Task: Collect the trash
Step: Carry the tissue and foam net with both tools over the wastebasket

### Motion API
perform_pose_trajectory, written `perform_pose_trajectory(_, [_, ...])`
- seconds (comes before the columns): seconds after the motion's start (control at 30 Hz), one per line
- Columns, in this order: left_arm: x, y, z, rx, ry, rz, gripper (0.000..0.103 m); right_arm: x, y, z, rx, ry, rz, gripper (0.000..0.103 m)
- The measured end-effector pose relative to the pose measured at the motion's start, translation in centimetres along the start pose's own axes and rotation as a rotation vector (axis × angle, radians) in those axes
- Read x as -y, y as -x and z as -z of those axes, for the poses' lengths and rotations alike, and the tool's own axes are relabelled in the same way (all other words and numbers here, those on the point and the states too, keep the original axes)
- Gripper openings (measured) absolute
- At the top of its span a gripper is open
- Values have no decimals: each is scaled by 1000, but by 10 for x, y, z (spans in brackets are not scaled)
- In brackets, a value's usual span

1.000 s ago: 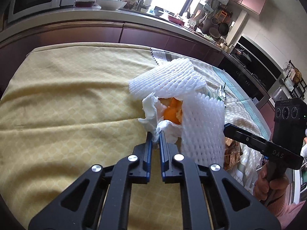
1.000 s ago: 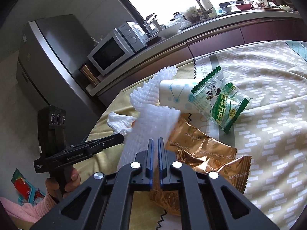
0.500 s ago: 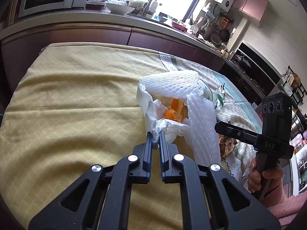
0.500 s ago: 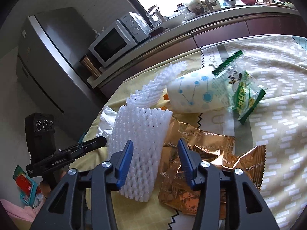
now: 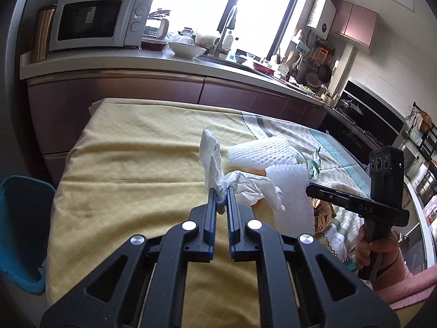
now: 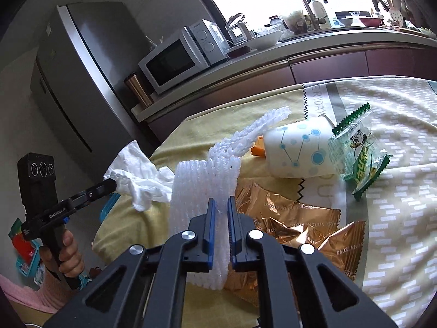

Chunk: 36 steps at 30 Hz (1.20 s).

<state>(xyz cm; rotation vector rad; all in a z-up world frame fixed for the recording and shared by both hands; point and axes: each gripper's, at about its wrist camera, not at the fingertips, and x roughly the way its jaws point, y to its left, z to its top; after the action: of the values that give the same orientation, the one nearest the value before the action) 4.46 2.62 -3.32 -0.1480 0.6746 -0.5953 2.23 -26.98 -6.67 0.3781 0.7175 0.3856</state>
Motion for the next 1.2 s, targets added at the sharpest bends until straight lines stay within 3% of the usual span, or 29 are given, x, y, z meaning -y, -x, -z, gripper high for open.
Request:
perform_pose_trajectory(0.5, [-21, 45, 2, 74, 34, -94, 8, -31, -2, -16, 43, 78, -73, 7])
perform_pose_trajectory(1.2, [-64, 113, 13, 160, 114, -237, 8, -106, -64, -42, -10, 181, -230, 7])
